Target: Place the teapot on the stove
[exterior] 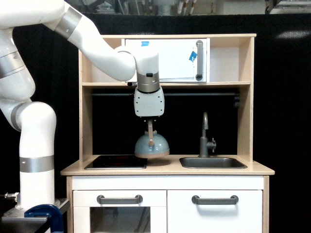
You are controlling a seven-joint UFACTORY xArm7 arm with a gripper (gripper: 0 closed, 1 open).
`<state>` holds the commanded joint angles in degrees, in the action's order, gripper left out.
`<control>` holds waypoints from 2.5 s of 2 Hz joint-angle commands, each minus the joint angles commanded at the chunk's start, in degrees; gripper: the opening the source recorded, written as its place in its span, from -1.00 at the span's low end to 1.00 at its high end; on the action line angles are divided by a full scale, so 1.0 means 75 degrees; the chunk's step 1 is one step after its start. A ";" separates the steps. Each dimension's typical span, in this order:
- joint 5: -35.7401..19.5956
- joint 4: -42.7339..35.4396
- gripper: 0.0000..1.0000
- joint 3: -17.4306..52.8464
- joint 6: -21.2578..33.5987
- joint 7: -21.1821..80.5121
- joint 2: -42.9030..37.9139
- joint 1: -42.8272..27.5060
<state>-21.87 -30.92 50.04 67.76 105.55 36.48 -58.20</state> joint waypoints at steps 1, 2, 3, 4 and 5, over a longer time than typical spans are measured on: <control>-0.0429 -0.0525 -1.00 0.0829 0.0664 0.0735 -0.0646 -0.0913; 0.0692 0.0111 -1.00 -0.1427 -0.0630 -0.1126 0.0257 0.0473; 0.1009 0.0355 -1.00 -0.2074 -0.0881 -0.1541 0.0492 0.0677; 0.1246 0.0578 1.00 -0.2506 -0.1088 -0.1749 0.0638 0.0803; 0.1657 0.0848 1.00 -0.3259 -0.1304 -0.2257 0.0957 0.1025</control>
<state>-9.44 -24.56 25.60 57.99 88.62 43.66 -50.51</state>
